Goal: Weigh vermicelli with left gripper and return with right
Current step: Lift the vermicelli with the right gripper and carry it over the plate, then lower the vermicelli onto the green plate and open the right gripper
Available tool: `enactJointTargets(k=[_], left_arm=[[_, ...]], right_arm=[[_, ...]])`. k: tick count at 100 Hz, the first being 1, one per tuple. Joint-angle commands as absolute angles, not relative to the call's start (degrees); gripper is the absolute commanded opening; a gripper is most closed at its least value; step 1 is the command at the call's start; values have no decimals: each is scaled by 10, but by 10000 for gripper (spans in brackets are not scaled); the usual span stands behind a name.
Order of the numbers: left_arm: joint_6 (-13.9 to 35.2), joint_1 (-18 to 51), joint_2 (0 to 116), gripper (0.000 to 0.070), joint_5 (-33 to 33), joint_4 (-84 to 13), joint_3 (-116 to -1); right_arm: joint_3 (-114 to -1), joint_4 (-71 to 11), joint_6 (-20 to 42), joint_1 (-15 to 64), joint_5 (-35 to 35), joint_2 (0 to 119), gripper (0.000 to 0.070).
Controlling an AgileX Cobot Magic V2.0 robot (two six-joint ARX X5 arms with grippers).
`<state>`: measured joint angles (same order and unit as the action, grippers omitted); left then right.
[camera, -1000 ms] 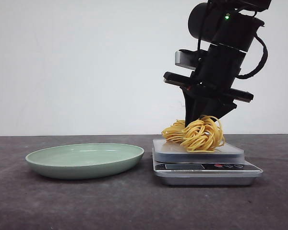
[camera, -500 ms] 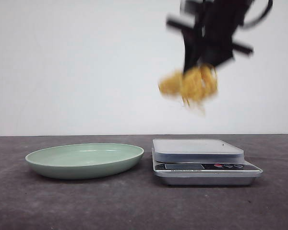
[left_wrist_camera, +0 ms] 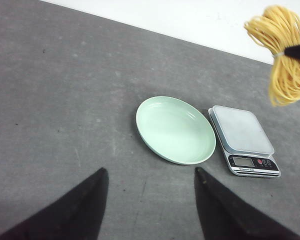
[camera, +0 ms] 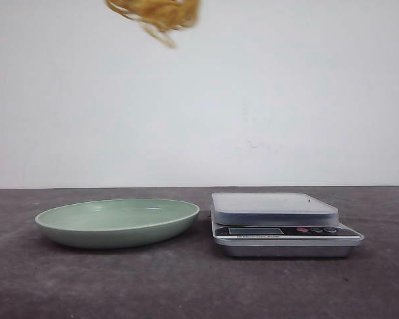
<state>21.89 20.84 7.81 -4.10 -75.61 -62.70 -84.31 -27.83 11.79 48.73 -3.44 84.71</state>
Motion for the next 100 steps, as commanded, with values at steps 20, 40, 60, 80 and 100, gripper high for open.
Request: enactJointTargets(k=[20, 40, 60, 80, 100], left_arm=[[215, 209, 78, 309, -41, -750, -633], [222, 209, 78, 309, -41, -750, -633], [222, 209, 78, 309, -41, -750, -633], [222, 209, 78, 309, -41, -757, -633], [222, 209, 78, 309, -41, -757, -633]], right_arm=[[-857, -255, 114, 499, -25, 946, 0], [-857, -253, 113, 493, -30, 1027, 0], [-858, -243, 116, 493, -30, 1092, 0], [-858, -235, 117, 485, -29, 1137, 0], [-858, -223, 131, 468, -33, 1154, 0]])
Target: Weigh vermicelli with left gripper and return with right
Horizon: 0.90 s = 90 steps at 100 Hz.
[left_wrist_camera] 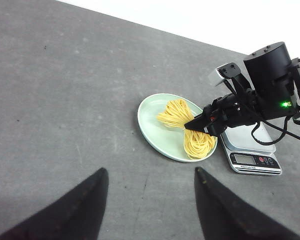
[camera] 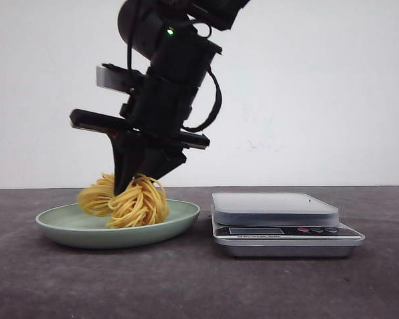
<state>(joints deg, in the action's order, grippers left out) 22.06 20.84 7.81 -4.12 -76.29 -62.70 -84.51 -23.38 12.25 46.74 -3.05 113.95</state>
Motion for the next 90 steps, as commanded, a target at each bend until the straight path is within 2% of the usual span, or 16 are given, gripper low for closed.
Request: enactJointTargets(k=[1, 14, 19, 23, 31, 37, 47, 69, 90], left_arm=[[222, 209, 78, 309, -41, -758, -633], [221, 209, 78, 309, -41, -759, -633], [221, 209, 78, 309, -41, -758, -633], [221, 209, 78, 309, -41, -759, -633], [221, 209, 78, 309, -41, -758, -633], [221, 209, 78, 309, -41, -757, -633], [221, 209, 78, 309, -41, -757, -633], [219, 209, 78, 309, -41, -754, -633], [204, 209, 78, 309, -41, -750, -633]], right_arm=[[-858, -223, 131, 468, -34, 1155, 0], [-858, -225, 131, 462, -47, 1155, 0], [-858, -224, 131, 462, -47, 1155, 30], [-858, -224, 131, 462, -47, 1155, 103], [-861, -223, 131, 462, -47, 1155, 300], [-864, -224, 131, 462, -54, 1154, 367], [-878, -238, 131, 462, -67, 1152, 369], [-945, -327, 114, 460, -53, 1105, 369], [-975, -396, 84, 460, 33, 970, 369]])
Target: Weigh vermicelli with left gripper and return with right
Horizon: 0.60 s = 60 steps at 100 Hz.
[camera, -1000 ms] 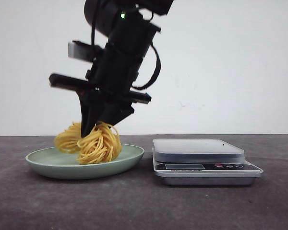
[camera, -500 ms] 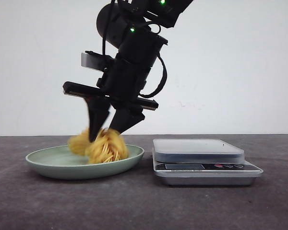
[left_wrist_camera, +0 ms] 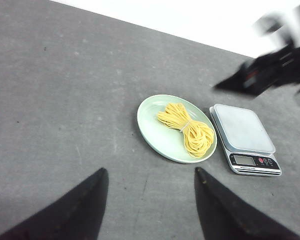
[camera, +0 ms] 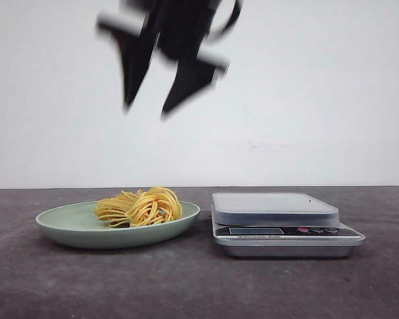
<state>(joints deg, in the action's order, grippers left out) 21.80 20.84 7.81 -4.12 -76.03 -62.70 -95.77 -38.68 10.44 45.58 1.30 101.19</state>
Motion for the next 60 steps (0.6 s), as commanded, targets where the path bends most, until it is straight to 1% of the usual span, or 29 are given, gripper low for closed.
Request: enactJointTargets(k=[1, 13, 29, 40, 49, 55, 60], left_arm=[[203, 209, 78, 309, -41, -750, -633], [199, 209, 78, 309, -41, -750, -633], [187, 209, 78, 309, -41, -750, -633], [186, 209, 78, 309, -41, -750, -633], [182, 209, 78, 309, -41, -749, -633], [178, 209, 78, 309, -44, -748, -633], [171, 209, 78, 309, -48, -743, -633]], right_arm=[[-974, -400, 83, 460, 36, 962, 369], [-974, -449, 74, 460, 80, 856, 368], [-974, -538, 61, 467, 177, 719, 368], [-974, -635, 95, 470, 222, 634, 369], [-974, -715, 120, 472, 272, 573, 369], [-968, -746, 137, 474, 306, 536, 369], [-959, -761, 151, 475, 314, 499, 369]])
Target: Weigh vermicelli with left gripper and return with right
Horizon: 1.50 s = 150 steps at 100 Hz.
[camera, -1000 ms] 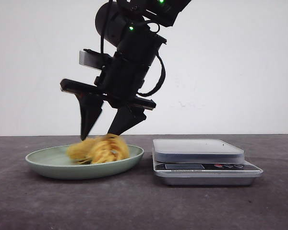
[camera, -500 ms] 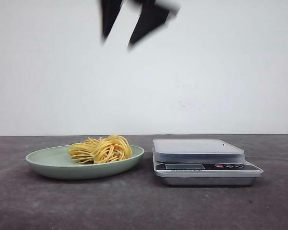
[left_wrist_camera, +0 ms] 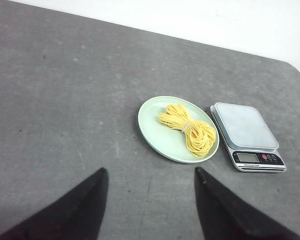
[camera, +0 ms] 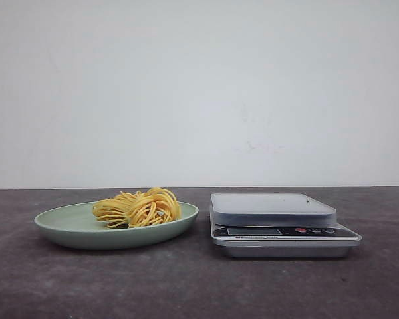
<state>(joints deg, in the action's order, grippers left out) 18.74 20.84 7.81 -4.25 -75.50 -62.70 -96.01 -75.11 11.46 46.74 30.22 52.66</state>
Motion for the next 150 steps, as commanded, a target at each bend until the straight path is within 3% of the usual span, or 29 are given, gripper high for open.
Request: enactJointTargets(k=[1, 28, 45, 66, 99, 127, 150], left_arm=[[170, 209, 78, 309, -49, -742, -633], [170, 209, 78, 309, -58, -703, -632], [170, 209, 78, 308, -58, -702, -627], [176, 209, 78, 309, -57, -691, -598], [176, 209, 79, 309, -51, -609, -525], [176, 209, 79, 309, -34, -554, -486], [174, 209, 83, 308, -34, -540, -483]], right_arm=[[-957, -763, 153, 475, 314, 492, 369], [-856, -771, 182, 470, 331, 298, 369], [-745, -745, 200, 424, 309, 194, 369], [-618, -639, 184, 330, 171, 112, 369], [-508, -517, 144, 199, -20, 105, 369], [-468, -455, 77, 176, -44, 105, 369], [-463, -454, 45, 175, 7, 105, 368]])
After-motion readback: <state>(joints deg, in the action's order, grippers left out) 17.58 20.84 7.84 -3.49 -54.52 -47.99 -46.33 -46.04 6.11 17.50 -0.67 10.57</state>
